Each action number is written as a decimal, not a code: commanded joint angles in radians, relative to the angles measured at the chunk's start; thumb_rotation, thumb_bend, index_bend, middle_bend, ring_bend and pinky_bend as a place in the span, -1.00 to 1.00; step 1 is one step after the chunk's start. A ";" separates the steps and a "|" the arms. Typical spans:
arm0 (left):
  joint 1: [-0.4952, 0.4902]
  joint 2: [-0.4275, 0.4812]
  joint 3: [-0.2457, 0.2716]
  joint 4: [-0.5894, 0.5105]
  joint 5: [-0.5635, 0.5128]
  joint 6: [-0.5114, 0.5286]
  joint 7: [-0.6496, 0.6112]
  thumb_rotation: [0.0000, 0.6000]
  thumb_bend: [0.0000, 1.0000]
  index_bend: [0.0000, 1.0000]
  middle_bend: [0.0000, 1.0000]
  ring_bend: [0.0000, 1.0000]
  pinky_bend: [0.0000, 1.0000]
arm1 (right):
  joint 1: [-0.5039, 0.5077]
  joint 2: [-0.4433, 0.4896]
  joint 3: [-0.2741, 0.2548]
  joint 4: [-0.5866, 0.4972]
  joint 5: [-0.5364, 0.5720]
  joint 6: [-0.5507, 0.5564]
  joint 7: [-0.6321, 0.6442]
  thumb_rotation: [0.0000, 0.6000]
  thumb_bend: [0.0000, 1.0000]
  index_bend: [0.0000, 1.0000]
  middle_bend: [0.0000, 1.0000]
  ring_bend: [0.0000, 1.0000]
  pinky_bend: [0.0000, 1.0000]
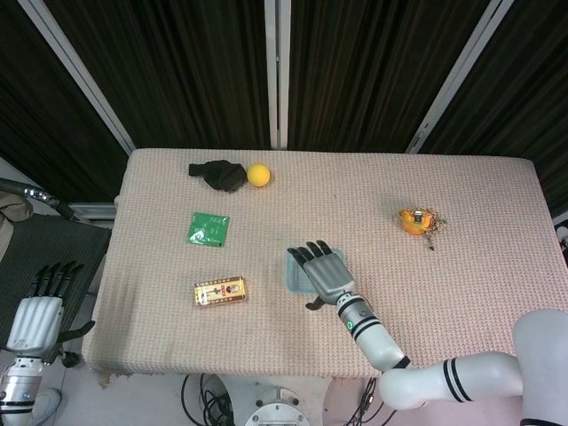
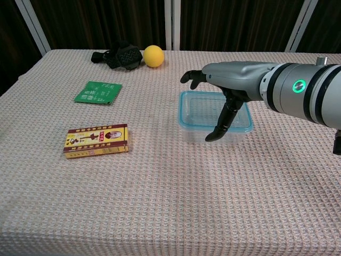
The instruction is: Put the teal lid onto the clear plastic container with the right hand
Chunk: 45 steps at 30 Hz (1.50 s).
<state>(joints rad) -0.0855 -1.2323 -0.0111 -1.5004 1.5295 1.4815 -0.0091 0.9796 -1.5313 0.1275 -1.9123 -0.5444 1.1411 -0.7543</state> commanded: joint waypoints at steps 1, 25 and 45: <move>0.001 0.000 0.000 0.000 -0.004 -0.001 -0.002 1.00 -1.00 -0.80 -0.89 -1.00 -1.00 | 0.019 -0.021 0.009 0.027 0.030 -0.012 -0.017 1.00 -1.00 -1.00 -0.74 -1.00 -1.00; 0.012 -0.001 0.005 0.003 0.003 0.013 -0.005 1.00 -1.00 -0.80 -0.89 -1.00 -1.00 | -0.041 -0.043 -0.057 0.024 -0.147 0.053 0.052 1.00 -1.00 -1.00 -0.79 -1.00 -1.00; 0.006 0.005 0.002 -0.025 0.006 0.009 0.023 1.00 -1.00 -0.80 -0.89 -1.00 -1.00 | -0.172 0.006 -0.198 -0.051 -0.405 0.012 0.105 1.00 -1.00 -1.00 -0.58 -1.00 -1.00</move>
<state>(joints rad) -0.0797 -1.2269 -0.0086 -1.5258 1.5358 1.4902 0.0142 0.8094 -1.5210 -0.0724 -1.9680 -0.9559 1.1588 -0.6452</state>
